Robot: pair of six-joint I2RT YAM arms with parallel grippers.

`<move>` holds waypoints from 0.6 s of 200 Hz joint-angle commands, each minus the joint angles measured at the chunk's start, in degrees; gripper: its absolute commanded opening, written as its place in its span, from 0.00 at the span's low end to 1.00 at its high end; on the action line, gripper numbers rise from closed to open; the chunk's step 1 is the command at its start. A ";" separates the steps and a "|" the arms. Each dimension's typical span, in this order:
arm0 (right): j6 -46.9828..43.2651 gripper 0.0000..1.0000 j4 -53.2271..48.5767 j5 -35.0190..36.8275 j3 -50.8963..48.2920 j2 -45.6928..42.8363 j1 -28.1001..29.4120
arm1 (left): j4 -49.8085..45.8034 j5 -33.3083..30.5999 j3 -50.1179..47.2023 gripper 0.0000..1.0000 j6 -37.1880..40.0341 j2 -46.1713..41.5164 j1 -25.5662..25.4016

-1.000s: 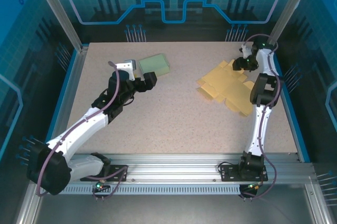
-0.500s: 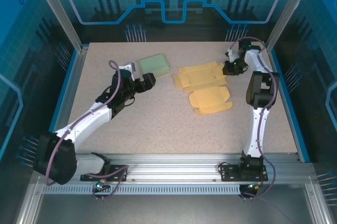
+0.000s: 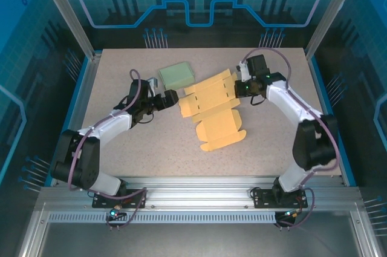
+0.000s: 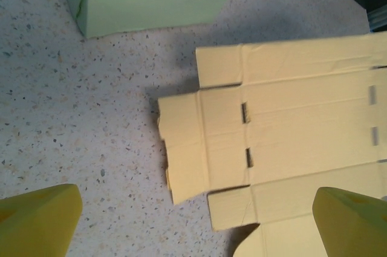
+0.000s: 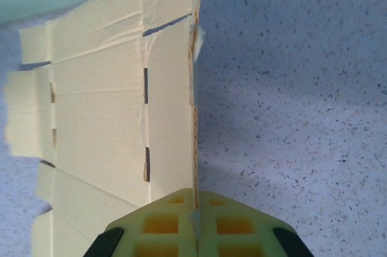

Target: Fold the paper box

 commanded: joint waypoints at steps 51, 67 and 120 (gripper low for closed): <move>7.14 0.00 9.35 -3.65 -6.76 -11.77 6.15 | 10.53 12.32 -3.73 0.99 6.85 2.72 4.09; 7.12 0.00 9.21 -4.98 -6.89 -13.89 6.76 | 13.05 14.03 -3.93 0.99 7.91 3.47 5.05; -0.66 0.00 11.32 -15.22 -9.61 -19.91 6.83 | 8.93 18.89 3.82 0.99 28.38 -1.22 7.25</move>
